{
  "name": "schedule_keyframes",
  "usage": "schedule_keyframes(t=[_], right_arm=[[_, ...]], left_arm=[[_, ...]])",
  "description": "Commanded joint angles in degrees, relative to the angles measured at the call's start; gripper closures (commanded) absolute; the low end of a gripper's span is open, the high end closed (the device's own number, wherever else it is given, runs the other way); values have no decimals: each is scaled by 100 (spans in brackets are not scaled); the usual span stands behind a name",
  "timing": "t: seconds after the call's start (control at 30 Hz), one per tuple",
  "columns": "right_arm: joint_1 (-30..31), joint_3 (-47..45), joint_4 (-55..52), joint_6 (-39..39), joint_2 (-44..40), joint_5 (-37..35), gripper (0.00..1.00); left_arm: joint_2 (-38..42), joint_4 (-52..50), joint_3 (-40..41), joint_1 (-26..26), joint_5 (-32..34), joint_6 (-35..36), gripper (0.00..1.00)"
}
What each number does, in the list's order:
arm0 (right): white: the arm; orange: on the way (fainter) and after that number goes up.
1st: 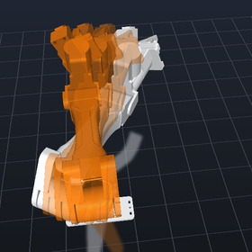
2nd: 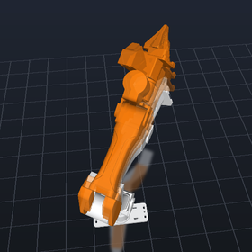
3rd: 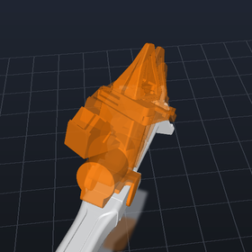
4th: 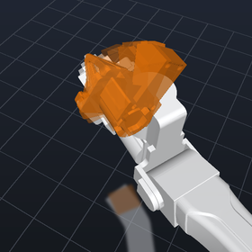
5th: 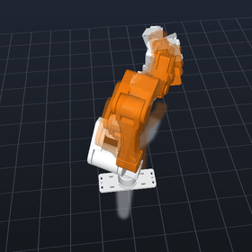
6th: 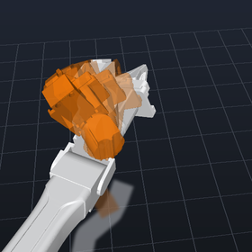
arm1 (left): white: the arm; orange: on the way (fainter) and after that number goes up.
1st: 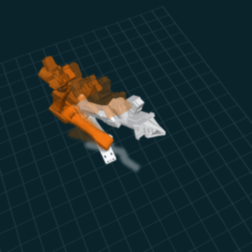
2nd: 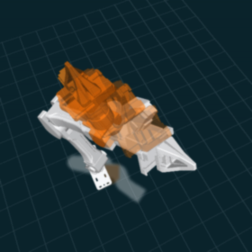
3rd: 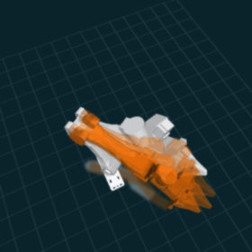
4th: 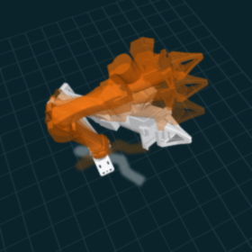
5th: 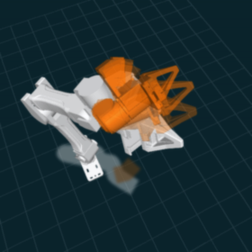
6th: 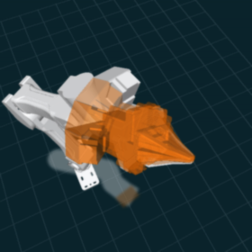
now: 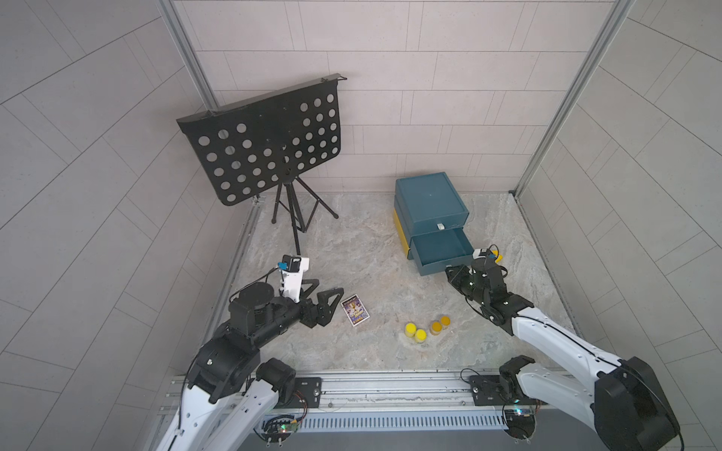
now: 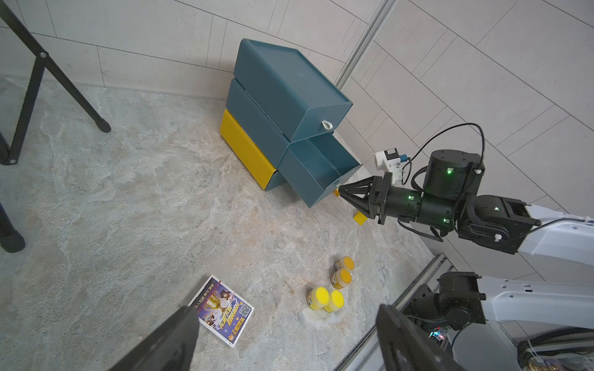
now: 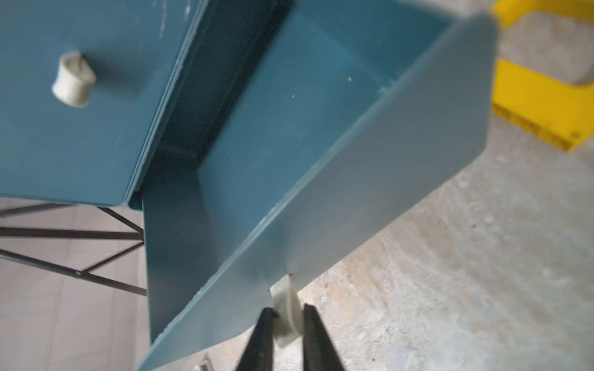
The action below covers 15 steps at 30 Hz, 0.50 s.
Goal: Put the paint cans in the drawer according to color
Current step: Open the drawer in the storage box, then pick up the paint can at the center of the board.
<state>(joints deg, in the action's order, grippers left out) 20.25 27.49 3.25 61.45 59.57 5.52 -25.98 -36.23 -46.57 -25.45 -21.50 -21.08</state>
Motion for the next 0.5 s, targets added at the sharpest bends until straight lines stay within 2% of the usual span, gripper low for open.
schedule_keyframes(t=[0.0,0.1,0.27,0.33,0.47], right_arm=[[11,203,-345,-243,-74,-130,55],[34,349,-847,-606,-268,-274,45],[323,778,-2156,-1505,-492,-686,47],[671,1047,-2763,-1889,-504,-1053,49],[1858,1403,-3574,-2480,-449,-1737,52]], left_arm=[[39,134,16,40,26,25,6],[36,132,16,40,27,25,7],[33,133,13,38,34,25,6],[39,130,16,41,42,25,6],[38,135,16,40,51,21,6]])
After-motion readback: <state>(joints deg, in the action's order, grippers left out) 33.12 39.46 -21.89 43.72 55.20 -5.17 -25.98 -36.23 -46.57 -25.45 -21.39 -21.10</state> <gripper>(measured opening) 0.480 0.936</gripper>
